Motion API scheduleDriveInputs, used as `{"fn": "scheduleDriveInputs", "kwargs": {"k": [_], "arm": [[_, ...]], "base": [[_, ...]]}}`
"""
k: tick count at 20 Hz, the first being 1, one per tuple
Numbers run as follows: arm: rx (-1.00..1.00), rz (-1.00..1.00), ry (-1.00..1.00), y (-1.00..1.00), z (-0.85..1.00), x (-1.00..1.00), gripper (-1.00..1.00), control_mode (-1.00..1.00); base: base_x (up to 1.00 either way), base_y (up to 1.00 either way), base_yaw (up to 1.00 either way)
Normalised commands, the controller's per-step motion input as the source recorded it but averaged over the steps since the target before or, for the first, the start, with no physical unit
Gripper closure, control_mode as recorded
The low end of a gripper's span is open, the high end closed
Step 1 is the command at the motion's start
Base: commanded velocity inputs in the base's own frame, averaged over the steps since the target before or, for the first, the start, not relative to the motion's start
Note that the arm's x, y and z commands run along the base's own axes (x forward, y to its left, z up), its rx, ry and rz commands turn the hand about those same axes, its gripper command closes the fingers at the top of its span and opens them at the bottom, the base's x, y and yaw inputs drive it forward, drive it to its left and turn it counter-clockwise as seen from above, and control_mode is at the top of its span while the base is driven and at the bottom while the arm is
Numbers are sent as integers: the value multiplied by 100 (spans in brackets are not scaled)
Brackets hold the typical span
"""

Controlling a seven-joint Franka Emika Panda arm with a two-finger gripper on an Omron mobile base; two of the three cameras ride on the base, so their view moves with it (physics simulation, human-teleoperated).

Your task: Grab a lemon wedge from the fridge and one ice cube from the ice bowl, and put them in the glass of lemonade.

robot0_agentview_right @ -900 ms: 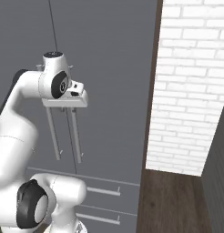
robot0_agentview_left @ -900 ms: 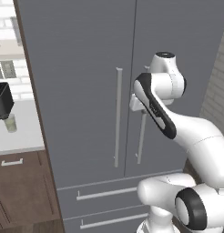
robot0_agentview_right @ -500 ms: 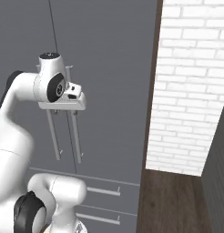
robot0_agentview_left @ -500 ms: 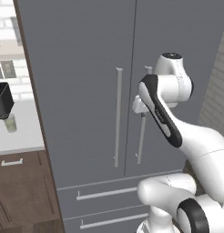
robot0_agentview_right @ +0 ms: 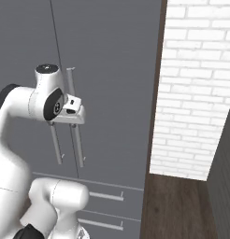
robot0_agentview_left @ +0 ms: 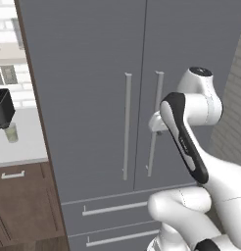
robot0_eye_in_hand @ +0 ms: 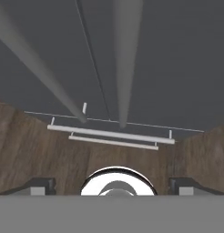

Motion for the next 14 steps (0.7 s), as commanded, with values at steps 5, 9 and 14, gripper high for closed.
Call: {"fn": "scheduleDriveInputs", "kwargs": {"k": [5,9,14], "arm": [[1,-4,-1,0,-43,3,-100,-100],[6,0,-16,3,-39,13,-100,-100],[2,0,-2,0,-11,0,-100,100]], "base": [[0,0,0],[0,0,0],[-11,0,0]]}}
